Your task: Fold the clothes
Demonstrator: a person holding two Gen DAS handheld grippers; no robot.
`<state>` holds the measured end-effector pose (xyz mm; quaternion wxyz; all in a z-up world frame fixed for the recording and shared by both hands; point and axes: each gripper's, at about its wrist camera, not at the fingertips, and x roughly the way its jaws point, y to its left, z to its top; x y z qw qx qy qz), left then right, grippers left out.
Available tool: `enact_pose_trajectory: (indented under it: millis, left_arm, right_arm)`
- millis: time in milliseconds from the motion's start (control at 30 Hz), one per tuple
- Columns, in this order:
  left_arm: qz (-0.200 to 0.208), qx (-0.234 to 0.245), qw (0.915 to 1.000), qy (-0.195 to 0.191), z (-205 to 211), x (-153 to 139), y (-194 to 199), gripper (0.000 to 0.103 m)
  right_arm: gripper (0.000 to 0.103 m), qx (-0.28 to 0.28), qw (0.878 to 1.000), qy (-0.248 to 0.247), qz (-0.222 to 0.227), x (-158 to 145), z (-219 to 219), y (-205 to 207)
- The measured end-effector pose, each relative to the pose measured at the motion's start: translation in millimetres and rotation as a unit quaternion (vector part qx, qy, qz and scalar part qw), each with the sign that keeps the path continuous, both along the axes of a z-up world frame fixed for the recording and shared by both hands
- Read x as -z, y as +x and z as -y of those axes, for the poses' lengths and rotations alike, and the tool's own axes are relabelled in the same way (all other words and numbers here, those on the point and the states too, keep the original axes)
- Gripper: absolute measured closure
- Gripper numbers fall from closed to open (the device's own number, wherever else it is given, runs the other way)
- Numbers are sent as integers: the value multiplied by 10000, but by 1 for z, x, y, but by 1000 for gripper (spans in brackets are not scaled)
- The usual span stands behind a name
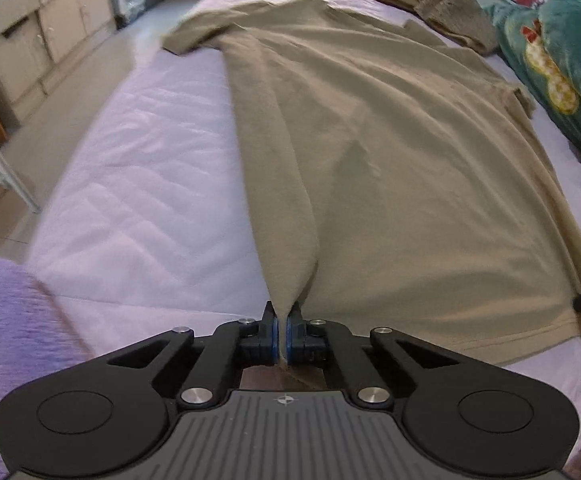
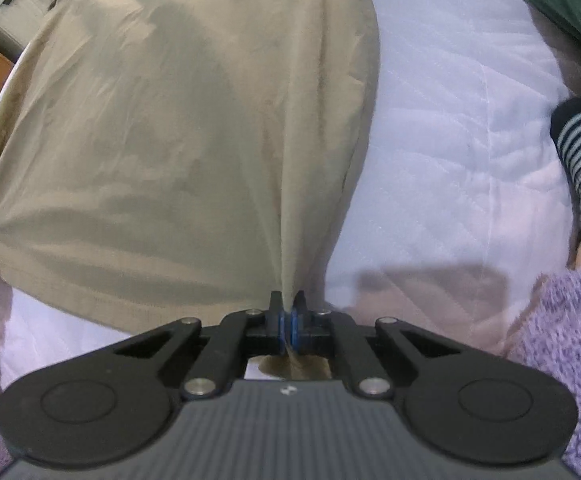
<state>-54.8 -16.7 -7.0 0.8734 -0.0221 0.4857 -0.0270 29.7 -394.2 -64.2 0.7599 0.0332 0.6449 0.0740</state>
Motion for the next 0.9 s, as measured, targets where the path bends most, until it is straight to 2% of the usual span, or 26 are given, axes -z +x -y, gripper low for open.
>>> enact_pose_trajectory:
  millis: [100, 167, 233, 300, 433, 467, 533, 600, 667, 733, 833, 867, 900]
  left_arm:
    - [-43, -187, 9998, 15, -28, -13, -6, 99]
    - [-169, -231, 9996, 61, -42, -17, -11, 99]
    - [-284, -88, 9991, 289, -44, -17, -16, 99]
    - [-497, 130, 9978, 417, -39, -15, -17, 97]
    - [-939, 577, 9894, 947, -34, -9, -20, 91]
    - [-880, 492, 9910, 885, -41, -14, -22, 91]
    - [-639, 251, 9960, 574, -54, -35, -23, 91]
    - [-65, 103, 9986, 509, -54, -64, -18, 91]
    - [550, 55, 9977, 404, -43, -89, -6, 90]
    - [902, 83, 9958, 130, -27, -103, 14, 89]
    - [1105, 271, 9930, -301, 1, -107, 41, 88]
    - [1110, 376, 9927, -289, 12, -100, 48, 86]
    - [1043, 498, 9931, -188, 25, -89, 54, 82]
  right_arm:
    - [99, -105, 9991, 24, -406, 1, 5, -4]
    - [98, -363, 9968, -57, -707, 4, 0, -11]
    - [98, -604, 9926, -70, -1048, 12, -11, -17]
    - [97, -753, 9903, -173, -1151, 15, -17, -12]
    - [92, -1045, 9822, -149, -1551, 19, -20, -8]
    - [88, -1016, 9836, -83, -1485, 15, -19, -6]
    - [72, -940, 9867, 57, -1323, 6, -15, 0]
    - [34, -567, 9947, 386, -768, -17, -5, 21]
    - [18, 12, 9983, 562, -154, -37, 11, 50]
    - [16, 634, 9947, 725, 363, -55, 29, 83]
    - [15, 1606, 9757, 1136, 960, -71, 103, 125]
    - [13, 1918, 9672, 1240, 1113, -70, 114, 142]
    - [12, 2117, 9619, 1293, 1150, -59, 106, 150]
